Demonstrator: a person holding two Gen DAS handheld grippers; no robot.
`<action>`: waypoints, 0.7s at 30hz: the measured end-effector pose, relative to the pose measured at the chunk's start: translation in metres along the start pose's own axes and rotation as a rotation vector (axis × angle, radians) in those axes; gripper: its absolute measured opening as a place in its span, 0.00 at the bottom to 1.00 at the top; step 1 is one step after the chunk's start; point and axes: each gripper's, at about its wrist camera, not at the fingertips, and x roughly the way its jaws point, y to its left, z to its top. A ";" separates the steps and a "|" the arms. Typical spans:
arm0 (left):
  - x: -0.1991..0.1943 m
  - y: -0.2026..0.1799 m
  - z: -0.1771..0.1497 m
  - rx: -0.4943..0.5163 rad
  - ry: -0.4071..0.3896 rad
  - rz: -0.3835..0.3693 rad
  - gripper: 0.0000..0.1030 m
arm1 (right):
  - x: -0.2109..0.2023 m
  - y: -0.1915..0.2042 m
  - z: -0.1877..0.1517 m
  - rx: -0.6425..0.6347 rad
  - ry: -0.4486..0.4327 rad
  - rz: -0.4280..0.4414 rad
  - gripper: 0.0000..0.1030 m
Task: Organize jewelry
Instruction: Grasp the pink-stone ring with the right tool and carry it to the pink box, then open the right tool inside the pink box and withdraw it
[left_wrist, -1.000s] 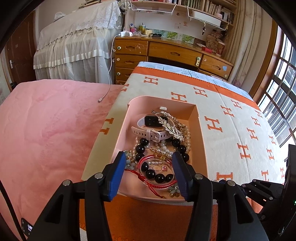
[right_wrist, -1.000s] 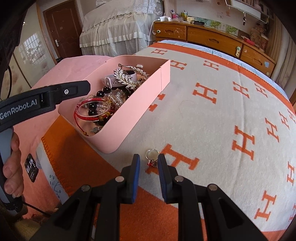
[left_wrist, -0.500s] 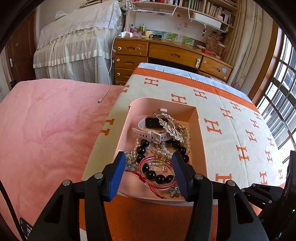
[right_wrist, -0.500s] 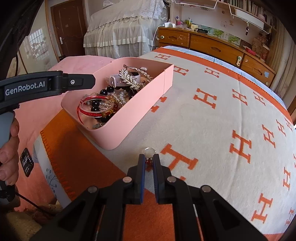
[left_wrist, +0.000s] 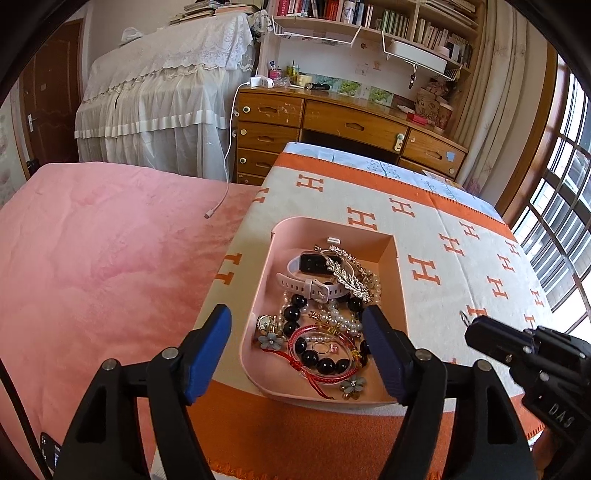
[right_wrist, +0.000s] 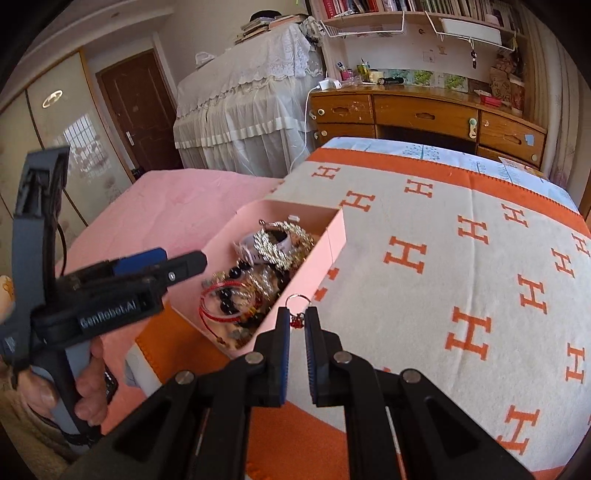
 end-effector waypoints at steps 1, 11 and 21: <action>-0.003 0.001 0.000 -0.005 -0.007 0.003 0.80 | -0.002 0.003 0.006 0.000 -0.013 0.011 0.08; -0.026 0.009 0.003 -0.028 -0.073 0.050 0.99 | 0.001 0.035 0.064 -0.022 -0.090 0.114 0.08; -0.016 0.023 0.002 -0.084 0.013 0.039 0.99 | 0.041 0.040 0.063 0.018 0.052 0.120 0.22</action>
